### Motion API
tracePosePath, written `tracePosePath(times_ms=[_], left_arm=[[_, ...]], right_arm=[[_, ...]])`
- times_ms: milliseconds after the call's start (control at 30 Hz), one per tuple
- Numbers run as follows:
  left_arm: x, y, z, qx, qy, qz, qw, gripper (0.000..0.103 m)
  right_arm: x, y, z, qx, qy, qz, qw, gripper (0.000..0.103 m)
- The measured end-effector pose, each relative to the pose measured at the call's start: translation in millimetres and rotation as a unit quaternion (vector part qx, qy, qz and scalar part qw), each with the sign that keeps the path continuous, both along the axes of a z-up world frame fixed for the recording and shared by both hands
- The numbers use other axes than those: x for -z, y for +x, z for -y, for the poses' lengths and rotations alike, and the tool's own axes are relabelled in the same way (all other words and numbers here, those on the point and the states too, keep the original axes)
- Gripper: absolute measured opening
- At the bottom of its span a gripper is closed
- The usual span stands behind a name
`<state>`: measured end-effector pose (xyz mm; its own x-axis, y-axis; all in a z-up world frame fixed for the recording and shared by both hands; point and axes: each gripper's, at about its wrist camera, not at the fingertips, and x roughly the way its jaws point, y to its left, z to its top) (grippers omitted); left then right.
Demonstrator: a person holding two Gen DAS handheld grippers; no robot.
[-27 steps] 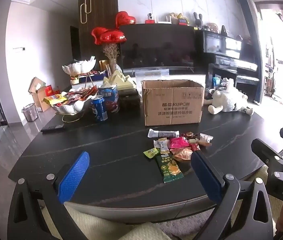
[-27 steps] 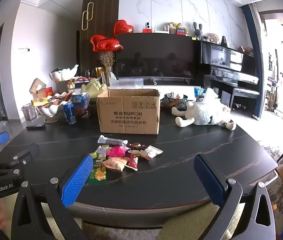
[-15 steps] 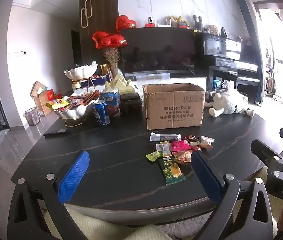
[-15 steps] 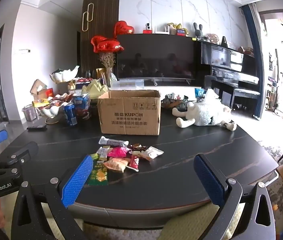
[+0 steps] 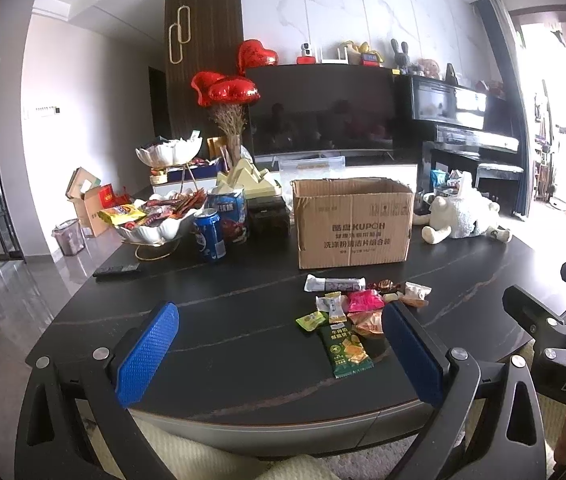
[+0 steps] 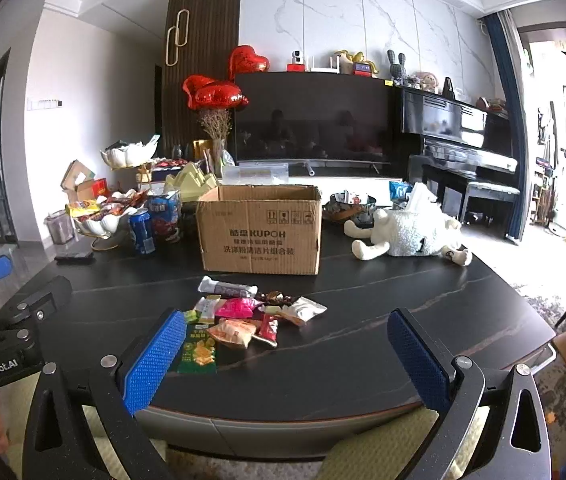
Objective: Organize snacks
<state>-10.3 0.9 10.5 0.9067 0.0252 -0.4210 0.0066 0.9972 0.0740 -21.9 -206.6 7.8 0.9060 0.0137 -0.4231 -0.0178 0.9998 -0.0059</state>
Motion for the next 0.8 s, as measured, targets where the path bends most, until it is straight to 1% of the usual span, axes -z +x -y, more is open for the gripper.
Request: tracePosePath(times_ms=[533, 700, 733, 800], left_arm=[[-2, -2, 0, 0.002, -0.004, 0.003, 1.0000, 0.103], [-2, -3, 0, 0.003, -0.005, 0.005, 1.0000, 0.103], [-2, -2, 1, 0.002, -0.005, 0.005, 1.0000, 0.103], [-2, -2, 1, 0.002, -0.005, 0.006, 1.0000, 0.103]], right_arm=[[1, -1, 0, 0.001, -0.001, 0.003, 1.000, 0.102], [-3, -2, -1, 0.001, 0.000, 0.004, 1.000, 0.102], [-9, -5, 0, 0.001, -0.001, 0.005, 1.000, 0.102], [-10, -5, 0, 0.001, 0.001, 0.005, 1.000, 0.102]])
